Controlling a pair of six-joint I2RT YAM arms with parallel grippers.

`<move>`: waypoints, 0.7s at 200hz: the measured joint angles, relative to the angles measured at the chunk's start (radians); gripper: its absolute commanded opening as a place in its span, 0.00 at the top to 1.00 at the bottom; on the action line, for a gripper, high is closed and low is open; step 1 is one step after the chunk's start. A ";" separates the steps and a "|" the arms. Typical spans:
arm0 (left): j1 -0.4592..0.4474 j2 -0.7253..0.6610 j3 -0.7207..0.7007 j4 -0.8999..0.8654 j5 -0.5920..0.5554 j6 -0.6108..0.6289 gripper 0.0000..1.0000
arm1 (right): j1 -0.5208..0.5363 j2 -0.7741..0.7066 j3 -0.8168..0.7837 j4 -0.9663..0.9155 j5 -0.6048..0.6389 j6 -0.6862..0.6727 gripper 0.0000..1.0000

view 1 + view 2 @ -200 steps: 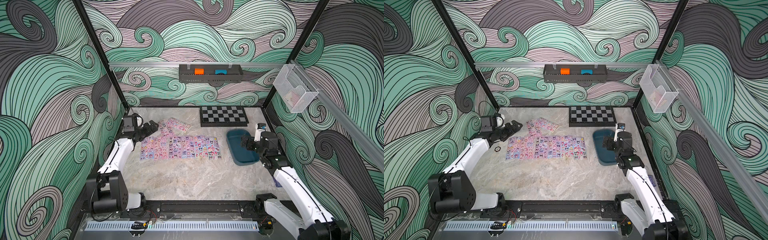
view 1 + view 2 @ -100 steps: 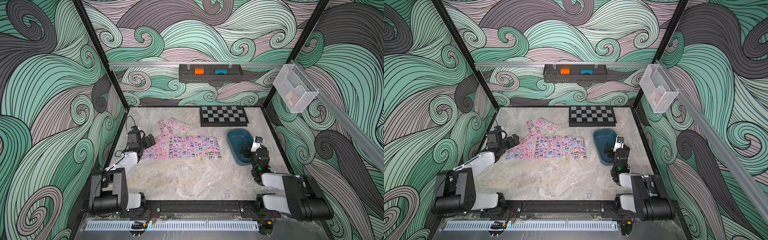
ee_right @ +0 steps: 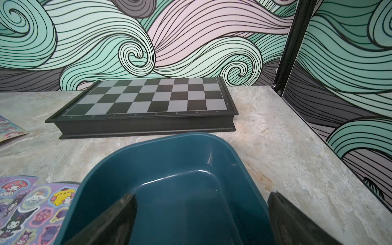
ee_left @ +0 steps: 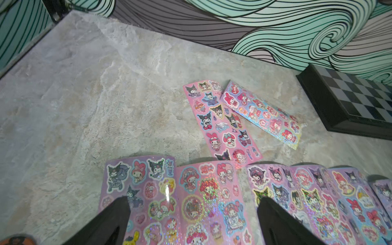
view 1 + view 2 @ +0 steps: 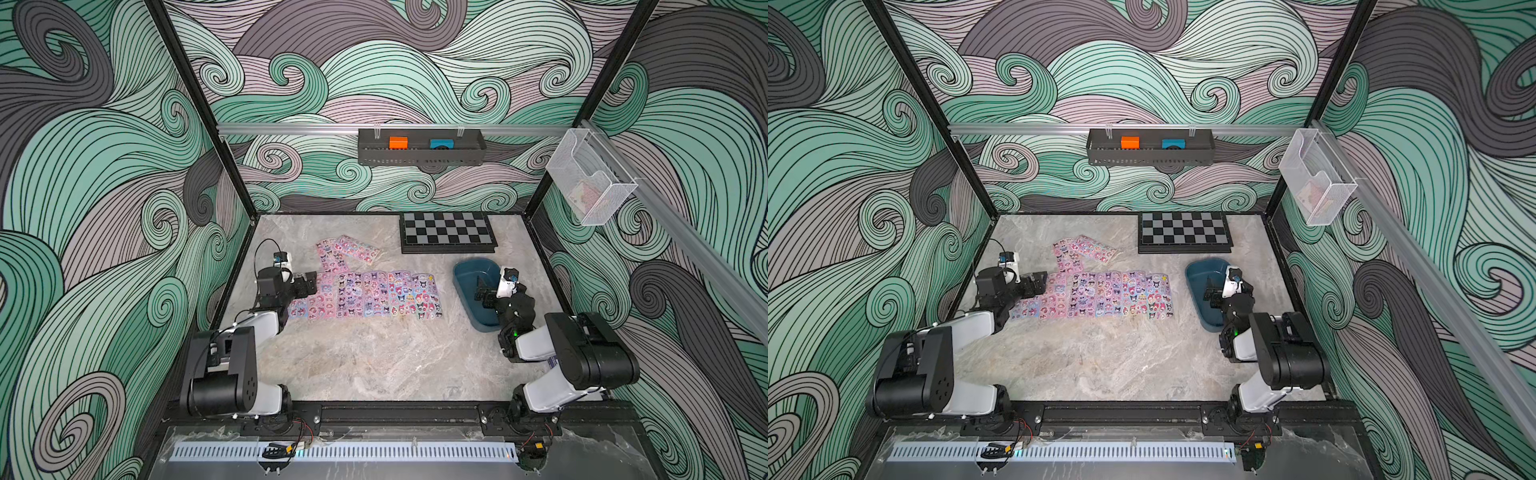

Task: Take the stickers out of the storage box
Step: Reset both arms

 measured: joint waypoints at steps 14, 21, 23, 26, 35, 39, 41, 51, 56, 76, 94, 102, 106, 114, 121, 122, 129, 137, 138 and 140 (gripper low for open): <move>0.000 -0.013 -0.034 0.038 -0.005 0.005 0.01 | 0.000 0.000 0.000 0.000 0.000 0.000 0.01; -0.001 -0.002 -0.035 0.052 -0.004 0.009 0.02 | 0.000 0.000 0.001 -0.003 0.000 0.000 0.01; -0.001 0.002 -0.035 0.059 -0.003 0.011 0.01 | 0.000 0.000 0.001 -0.004 0.000 0.000 0.01; -0.002 0.011 -0.035 0.069 -0.002 0.015 0.01 | 0.000 0.000 0.002 -0.006 0.000 0.000 0.01; -0.008 0.043 -0.031 0.103 -0.001 0.027 0.01 | 0.000 0.000 0.008 -0.018 0.000 0.000 0.01; -0.010 0.062 -0.029 0.121 0.000 0.034 0.01 | 0.000 0.000 0.013 -0.026 0.000 0.000 0.01; -0.012 0.073 -0.028 0.129 0.001 0.039 0.01 | 0.000 0.000 0.015 -0.029 0.000 0.000 0.01; -0.022 0.127 -0.021 0.163 0.010 0.054 0.02 | 0.000 -0.002 0.035 -0.062 0.000 0.000 0.01; -0.024 0.147 -0.020 0.171 0.011 0.060 0.02 | 0.000 -0.003 0.047 -0.080 0.000 0.000 0.01; -0.033 0.163 -0.019 0.162 0.009 0.068 0.01 | 0.002 -0.008 0.106 -0.151 0.000 -0.003 0.01; -0.035 0.163 -0.010 0.167 0.008 0.072 0.01 | 0.009 -0.009 0.140 -0.199 0.000 -0.009 0.01; -0.038 0.163 -0.006 0.169 0.006 0.073 0.01 | 0.011 -0.009 0.145 -0.211 0.000 -0.012 0.01; -0.039 0.163 -0.005 0.169 0.005 0.074 0.02 | 0.011 -0.009 0.146 -0.216 0.000 -0.013 0.01; -0.039 0.163 -0.002 0.169 0.003 0.075 0.01 | 0.012 -0.009 0.146 -0.228 0.000 -0.016 0.01; -0.039 0.163 -0.001 0.170 0.003 0.076 0.01 | 0.013 -0.009 0.146 -0.240 0.000 -0.018 0.01; -0.039 0.163 -0.001 0.170 0.003 0.076 0.02 | 0.014 -0.009 0.146 -0.241 0.000 -0.019 0.01; -0.039 0.163 -0.001 0.170 0.002 0.076 0.02 | 0.016 -0.009 0.146 -0.251 -0.002 -0.020 0.01; -0.040 0.163 -0.001 0.170 0.001 0.076 0.01 | 0.017 -0.009 0.146 -0.260 -0.005 -0.024 0.01; -0.040 0.163 -0.001 0.170 0.001 0.076 0.01 | 0.017 -0.009 0.146 -0.262 -0.006 -0.025 0.01; -0.040 0.163 -0.001 0.170 0.001 0.076 0.01 | 0.017 -0.009 0.146 -0.263 -0.007 -0.026 0.01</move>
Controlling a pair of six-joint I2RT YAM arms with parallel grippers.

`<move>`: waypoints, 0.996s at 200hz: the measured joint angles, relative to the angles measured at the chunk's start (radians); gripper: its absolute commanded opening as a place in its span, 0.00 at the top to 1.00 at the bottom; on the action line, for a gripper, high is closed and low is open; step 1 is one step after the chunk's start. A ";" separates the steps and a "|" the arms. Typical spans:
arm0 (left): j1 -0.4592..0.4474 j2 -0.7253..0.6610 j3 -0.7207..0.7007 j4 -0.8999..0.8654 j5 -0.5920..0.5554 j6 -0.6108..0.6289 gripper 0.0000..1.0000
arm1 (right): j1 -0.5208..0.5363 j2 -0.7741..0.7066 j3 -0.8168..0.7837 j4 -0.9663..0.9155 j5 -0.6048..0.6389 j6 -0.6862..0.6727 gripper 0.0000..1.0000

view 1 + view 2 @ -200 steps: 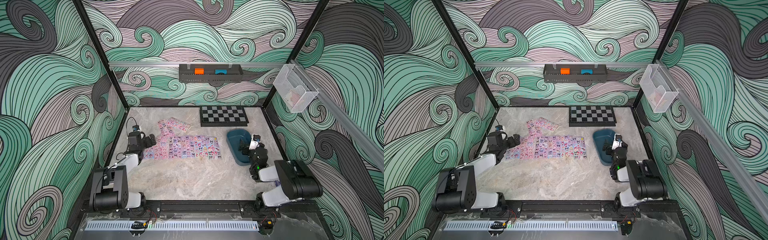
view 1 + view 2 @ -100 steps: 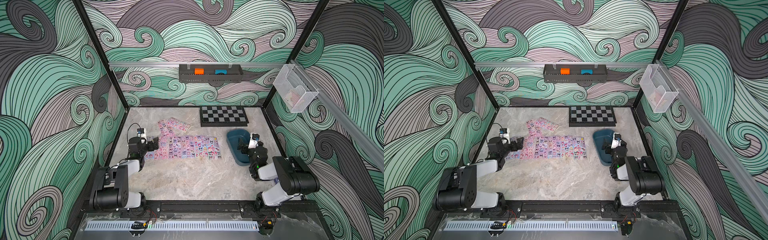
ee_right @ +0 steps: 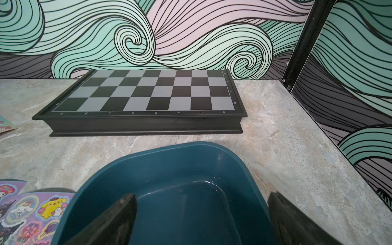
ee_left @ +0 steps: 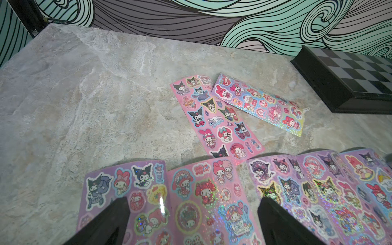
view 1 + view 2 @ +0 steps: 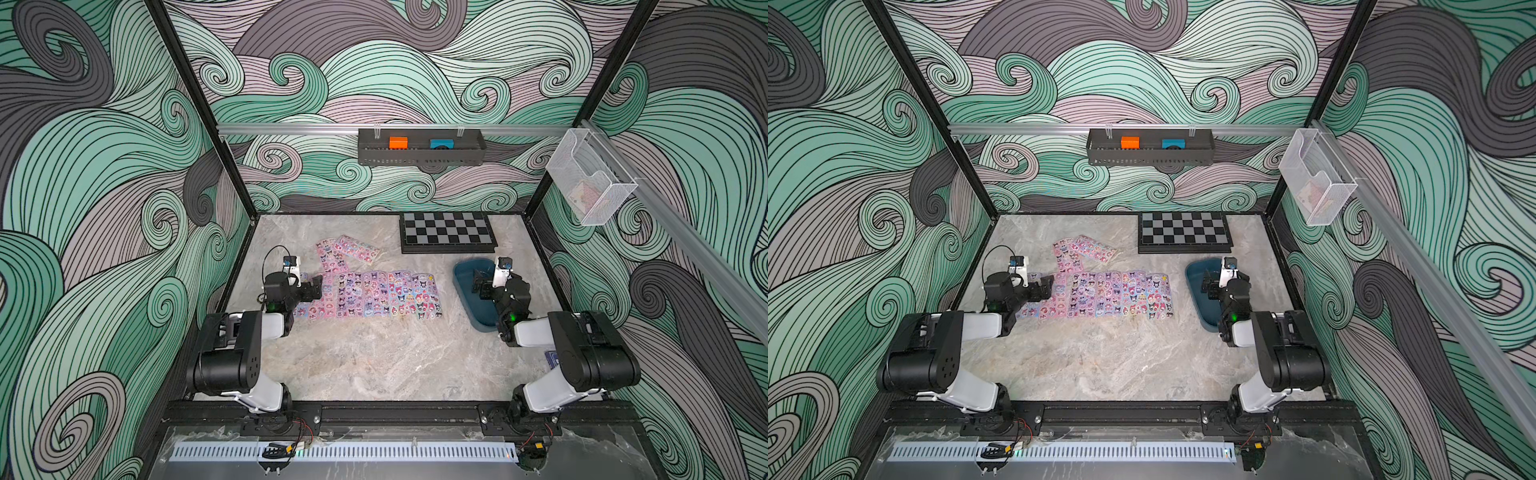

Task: Take the stickers out of the storage box
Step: Reset both arms

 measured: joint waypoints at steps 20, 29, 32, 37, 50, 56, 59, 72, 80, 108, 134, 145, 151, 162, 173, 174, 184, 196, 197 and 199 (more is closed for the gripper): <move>0.000 0.000 0.000 0.000 -0.001 0.000 0.02 | 0.007 0.000 0.008 -0.025 -0.026 -0.019 0.01; 0.000 0.000 0.000 0.000 -0.001 0.000 0.01 | 0.010 0.000 0.014 -0.036 -0.042 -0.026 0.01; 0.000 0.000 0.000 0.000 -0.001 0.000 0.01 | 0.011 0.000 0.015 -0.038 -0.043 -0.027 0.01; 0.000 0.000 0.000 0.000 -0.001 0.000 0.02 | 0.011 0.000 0.016 -0.039 -0.048 -0.030 0.01; 0.000 0.000 0.000 0.000 -0.001 0.000 0.02 | 0.012 0.000 0.017 -0.044 -0.060 -0.038 0.01; 0.000 0.000 0.000 0.000 -0.001 0.000 0.01 | 0.012 0.000 0.017 -0.046 -0.064 -0.040 0.01; 0.000 0.000 0.000 0.000 -0.002 0.000 0.02 | 0.012 0.000 0.017 -0.048 -0.066 -0.041 0.01; 0.000 0.000 0.000 0.000 -0.003 0.000 0.01 | 0.012 0.000 0.017 -0.052 -0.068 -0.045 0.01; 0.000 0.000 0.001 0.000 -0.003 0.001 0.02 | 0.012 0.000 0.017 -0.053 -0.069 -0.045 0.01; -0.005 0.000 0.001 0.000 -0.010 0.003 0.01 | 0.012 0.000 0.017 -0.053 -0.072 -0.045 0.01; -0.007 0.000 0.001 0.000 -0.014 0.004 0.02 | 0.012 0.000 0.017 -0.053 -0.077 -0.046 0.01; -0.007 0.000 0.001 0.000 -0.017 0.005 0.02 | 0.012 0.000 0.017 -0.053 -0.078 -0.046 0.01; -0.007 0.000 0.001 0.000 -0.018 0.005 0.01 | 0.012 0.000 0.017 -0.053 -0.079 -0.046 0.01; -0.007 0.000 0.001 0.000 -0.019 0.006 0.01 | 0.012 0.000 0.017 -0.053 -0.079 -0.046 0.01; -0.007 0.000 0.001 0.000 -0.019 0.006 0.01 | 0.012 0.000 0.017 -0.053 -0.079 -0.046 0.01; -0.007 0.000 0.001 0.000 -0.020 0.006 0.02 | 0.012 0.000 0.017 -0.053 -0.079 -0.046 0.01; -0.007 0.000 0.001 0.000 -0.020 0.007 0.01 | 0.012 0.000 0.017 -0.053 -0.079 -0.046 0.01; -0.007 0.000 0.001 0.000 -0.020 0.007 0.01 | 0.012 0.000 0.017 -0.053 -0.080 -0.046 0.01; -0.007 0.000 0.001 0.000 -0.020 0.007 0.02 | 0.012 0.000 0.017 -0.053 -0.080 -0.046 0.01; -0.007 0.000 0.001 0.000 -0.020 0.007 0.01 | 0.012 0.000 0.017 -0.053 -0.080 -0.046 0.01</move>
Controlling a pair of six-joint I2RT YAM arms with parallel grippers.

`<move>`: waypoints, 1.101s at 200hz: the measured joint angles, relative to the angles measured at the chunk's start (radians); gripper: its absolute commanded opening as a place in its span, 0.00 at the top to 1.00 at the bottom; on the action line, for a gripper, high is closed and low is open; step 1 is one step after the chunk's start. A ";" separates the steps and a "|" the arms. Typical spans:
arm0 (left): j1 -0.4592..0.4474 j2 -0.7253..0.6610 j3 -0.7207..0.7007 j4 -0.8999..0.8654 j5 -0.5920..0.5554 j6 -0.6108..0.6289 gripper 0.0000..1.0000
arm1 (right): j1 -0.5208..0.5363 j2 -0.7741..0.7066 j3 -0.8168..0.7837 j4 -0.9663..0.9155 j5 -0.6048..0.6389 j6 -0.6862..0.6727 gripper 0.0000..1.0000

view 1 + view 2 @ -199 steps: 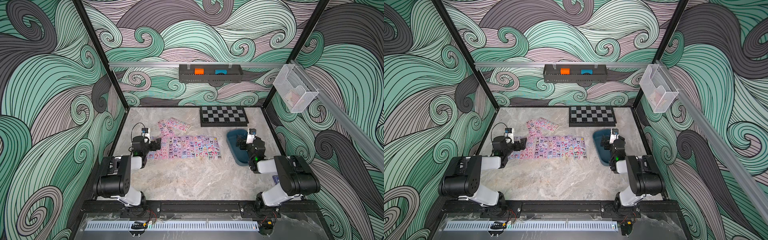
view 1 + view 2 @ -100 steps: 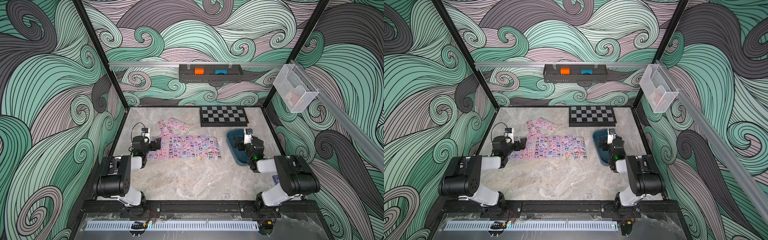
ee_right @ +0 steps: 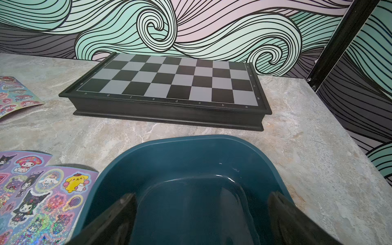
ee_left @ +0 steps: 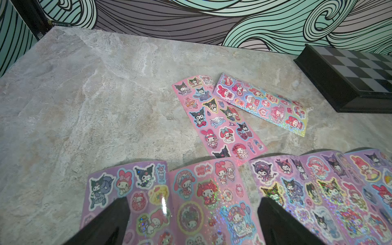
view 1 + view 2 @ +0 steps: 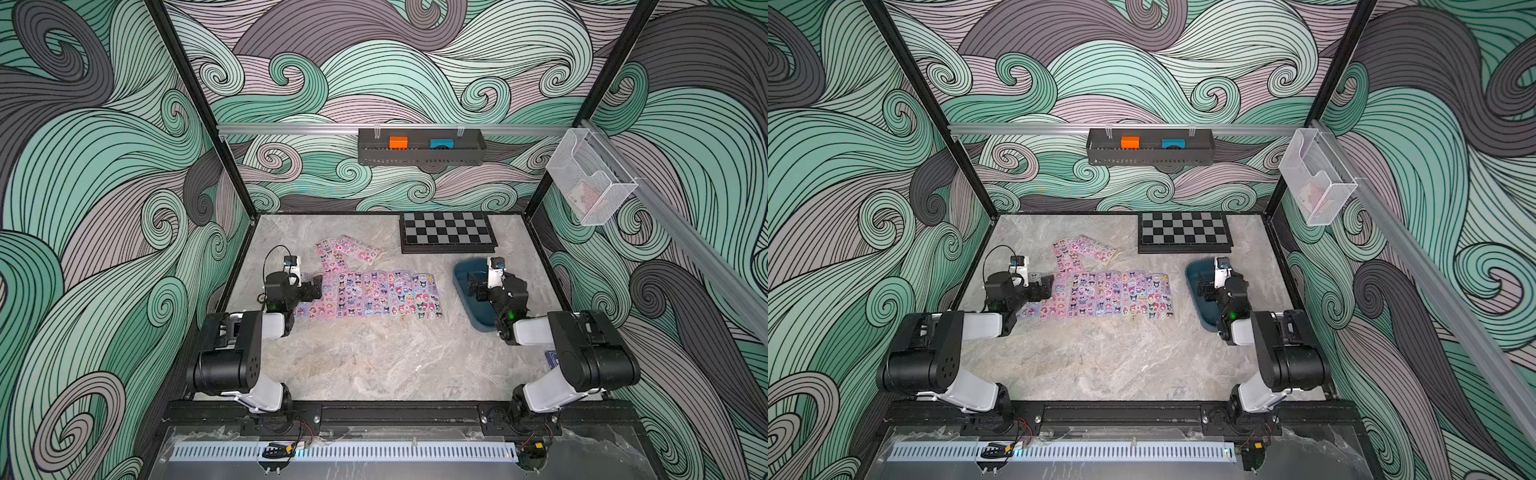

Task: Take the stickers out of the storage box
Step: Reset both arms

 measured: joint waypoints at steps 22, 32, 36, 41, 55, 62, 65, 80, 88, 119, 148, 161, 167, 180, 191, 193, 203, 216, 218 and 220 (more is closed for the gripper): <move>0.000 0.000 0.000 0.000 -0.001 0.000 0.01 | 0.000 0.000 0.000 0.000 -0.001 0.000 0.01; 0.000 0.000 0.000 0.000 -0.002 0.000 0.02 | 0.000 0.000 0.000 0.000 -0.002 0.000 0.01; 0.000 0.000 0.000 0.000 -0.002 0.000 0.02 | 0.000 0.000 0.000 0.000 -0.002 0.000 0.01; 0.000 0.000 0.000 0.000 -0.002 0.000 0.01 | 0.000 0.000 0.000 -0.001 -0.002 0.000 0.01; 0.000 0.000 0.000 0.000 -0.002 0.000 0.02 | 0.000 0.000 0.000 -0.001 -0.002 0.000 0.01; 0.000 0.000 0.000 0.000 -0.002 0.000 0.01 | 0.000 0.000 0.000 -0.001 -0.002 0.000 0.01; 0.000 0.000 0.000 0.000 -0.002 0.000 0.02 | 0.000 0.000 0.000 -0.001 -0.002 0.000 0.01; 0.000 0.000 0.000 0.000 -0.002 0.000 0.02 | 0.000 0.000 0.000 -0.001 -0.003 0.000 0.01; 0.000 0.000 0.000 0.000 -0.002 0.000 0.01 | 0.000 0.000 0.000 -0.001 -0.003 0.000 0.01; 0.000 0.000 0.000 0.000 -0.002 0.000 0.01 | 0.000 0.000 0.000 -0.002 -0.003 0.000 0.01; 0.000 0.000 0.000 0.000 -0.002 0.000 0.01 | -0.006 0.000 0.000 -0.005 -0.037 -0.004 0.01; 0.000 0.000 0.000 0.000 0.002 0.003 0.01 | -0.013 0.000 0.000 -0.005 -0.073 -0.008 0.01; 0.000 0.000 0.000 0.000 0.008 0.008 0.01 | -0.015 0.000 0.000 -0.005 -0.087 -0.009 0.01; 0.000 0.000 0.000 0.000 0.024 0.016 0.01 | -0.020 0.000 0.000 -0.005 -0.101 -0.010 0.01; 0.000 0.000 0.000 0.000 0.033 0.022 0.01 | -0.021 0.000 0.000 -0.005 -0.087 -0.002 0.01; 0.000 0.000 0.000 0.000 0.034 0.022 0.02 | -0.021 0.000 0.000 -0.005 -0.085 0.000 0.01; 0.000 0.000 0.000 0.000 0.032 0.023 0.01 | -0.021 0.000 -0.005 0.009 -0.052 0.012 0.01; 0.000 0.000 0.000 -0.001 0.002 0.013 0.02 | -0.022 -0.001 -0.022 0.036 -0.013 0.026 0.01; 0.000 0.000 0.000 -0.001 -0.004 0.010 0.01 | -0.023 -0.002 -0.025 0.040 -0.012 0.028 0.01; 0.000 0.000 0.000 -0.001 -0.006 0.009 0.02 | -0.023 -0.002 -0.027 0.042 -0.008 0.029 0.01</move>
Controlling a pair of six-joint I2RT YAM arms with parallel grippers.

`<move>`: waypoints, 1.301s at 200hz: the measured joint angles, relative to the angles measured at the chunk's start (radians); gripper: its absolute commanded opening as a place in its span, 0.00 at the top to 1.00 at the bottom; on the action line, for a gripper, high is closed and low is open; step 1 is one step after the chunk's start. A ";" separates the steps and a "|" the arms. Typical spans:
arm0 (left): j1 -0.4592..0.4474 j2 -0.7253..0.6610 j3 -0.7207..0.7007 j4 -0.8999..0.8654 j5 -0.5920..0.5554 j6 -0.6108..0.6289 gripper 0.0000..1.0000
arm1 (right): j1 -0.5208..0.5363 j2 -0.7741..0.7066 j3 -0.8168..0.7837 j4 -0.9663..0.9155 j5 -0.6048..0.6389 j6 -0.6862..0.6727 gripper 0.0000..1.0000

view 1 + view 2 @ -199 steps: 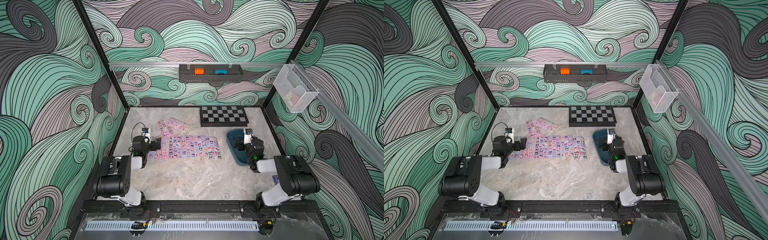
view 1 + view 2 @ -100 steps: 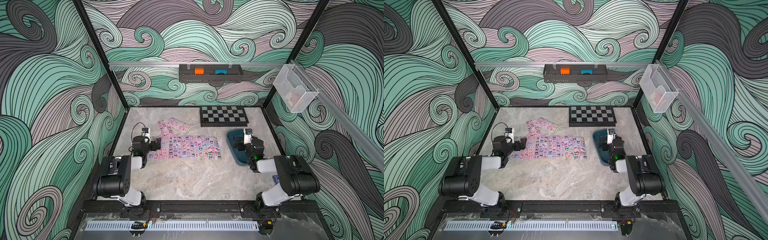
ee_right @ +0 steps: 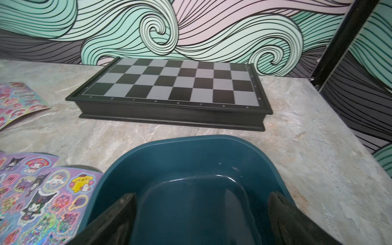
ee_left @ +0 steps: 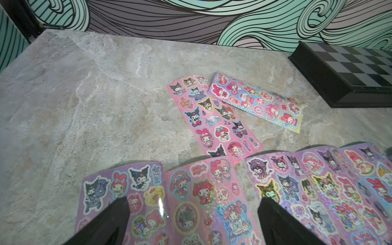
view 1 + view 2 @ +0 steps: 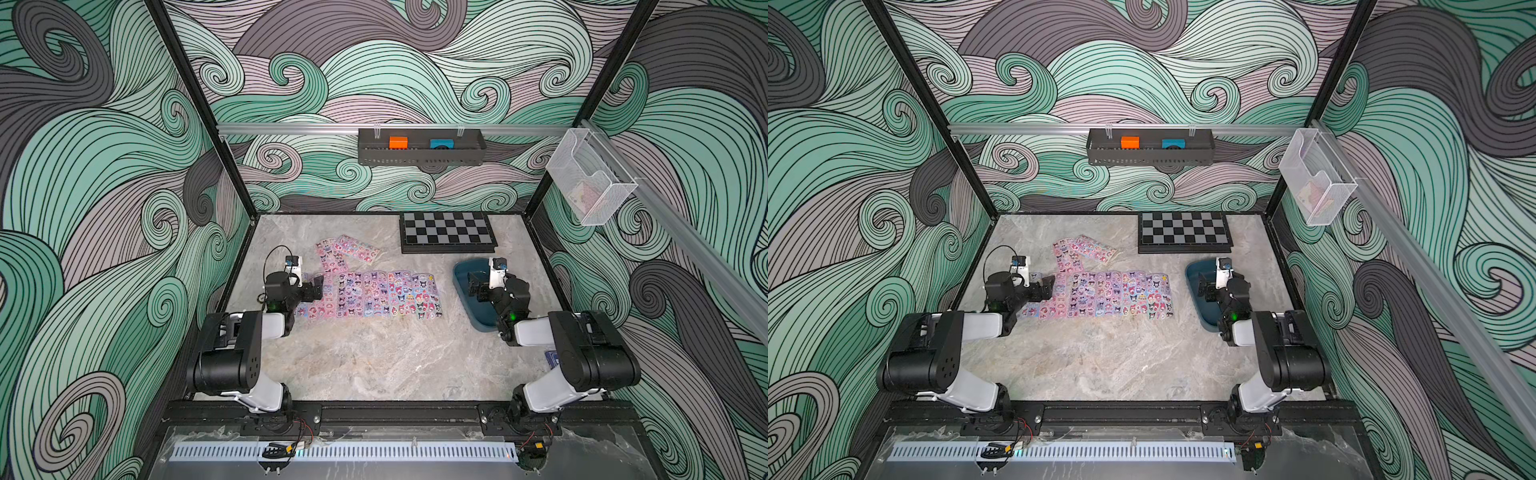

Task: Take the stickers out of the storage box
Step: Reset both arms

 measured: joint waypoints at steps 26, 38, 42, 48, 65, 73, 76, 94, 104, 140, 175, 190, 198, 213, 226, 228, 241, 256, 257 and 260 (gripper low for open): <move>0.000 0.000 0.000 0.000 -0.037 -0.011 0.01 | -0.002 0.000 -0.014 0.019 0.033 0.011 0.01; 0.000 0.000 0.000 0.000 -0.047 -0.014 0.01 | -0.002 0.000 -0.013 0.022 0.033 0.012 0.01; 0.000 0.000 0.000 0.000 -0.047 -0.014 0.01 | -0.002 0.000 -0.012 0.020 0.031 0.011 0.01; 0.000 0.000 0.001 -0.001 -0.050 -0.014 0.01 | -0.002 0.000 -0.007 0.011 0.026 0.011 0.01; -0.001 0.000 0.002 -0.002 -0.050 -0.014 0.01 | -0.002 0.000 0.021 -0.024 -0.008 -0.002 0.01; -0.003 0.000 0.002 -0.003 -0.050 -0.014 0.01 | -0.002 0.000 0.029 -0.029 -0.021 -0.005 0.01; -0.004 0.000 0.002 -0.003 -0.051 -0.014 0.01 | -0.002 0.000 0.032 -0.032 -0.026 -0.006 0.01; -0.009 0.000 0.002 -0.005 -0.052 -0.014 0.02 | -0.002 0.000 0.039 -0.041 -0.045 -0.010 0.01; -0.012 0.000 0.002 -0.005 -0.053 -0.014 0.01 | -0.002 0.000 0.039 -0.046 -0.051 -0.010 0.01; -0.013 0.000 0.003 -0.010 -0.053 -0.014 0.01 | -0.002 0.000 0.039 -0.050 -0.060 -0.013 0.01; -0.013 0.000 0.003 -0.012 -0.055 -0.014 0.01 | -0.002 0.000 0.039 -0.053 -0.061 -0.013 0.01; -0.013 0.000 0.003 -0.012 -0.057 -0.014 0.02 | -0.002 0.000 0.039 -0.056 -0.061 -0.013 0.01; -0.013 0.000 0.003 -0.012 -0.057 -0.014 0.01 | -0.002 0.000 0.039 -0.056 -0.061 -0.013 0.01; -0.013 0.000 0.003 -0.012 -0.057 -0.014 0.01 | -0.002 0.000 0.039 -0.057 -0.062 -0.013 0.01; -0.013 0.000 0.003 -0.012 -0.057 -0.014 0.01 | -0.002 0.000 0.039 -0.059 -0.062 -0.013 0.01; -0.013 0.000 0.003 -0.012 -0.057 -0.014 0.01 | -0.002 0.000 0.039 -0.059 -0.062 -0.013 0.01; -0.013 0.000 0.003 -0.012 -0.057 -0.014 0.01 | -0.002 0.000 0.039 -0.062 -0.068 -0.016 0.01; -0.013 0.000 0.003 -0.011 -0.048 -0.008 0.01 | -0.002 0.000 0.039 -0.064 -0.088 -0.025 0.01; -0.013 0.000 0.003 -0.011 -0.047 -0.008 0.01 | -0.002 0.000 0.039 -0.064 -0.089 -0.025 0.01; -0.013 0.000 0.003 -0.011 -0.042 -0.005 0.02 | -0.002 0.000 0.039 -0.064 -0.092 -0.027 0.01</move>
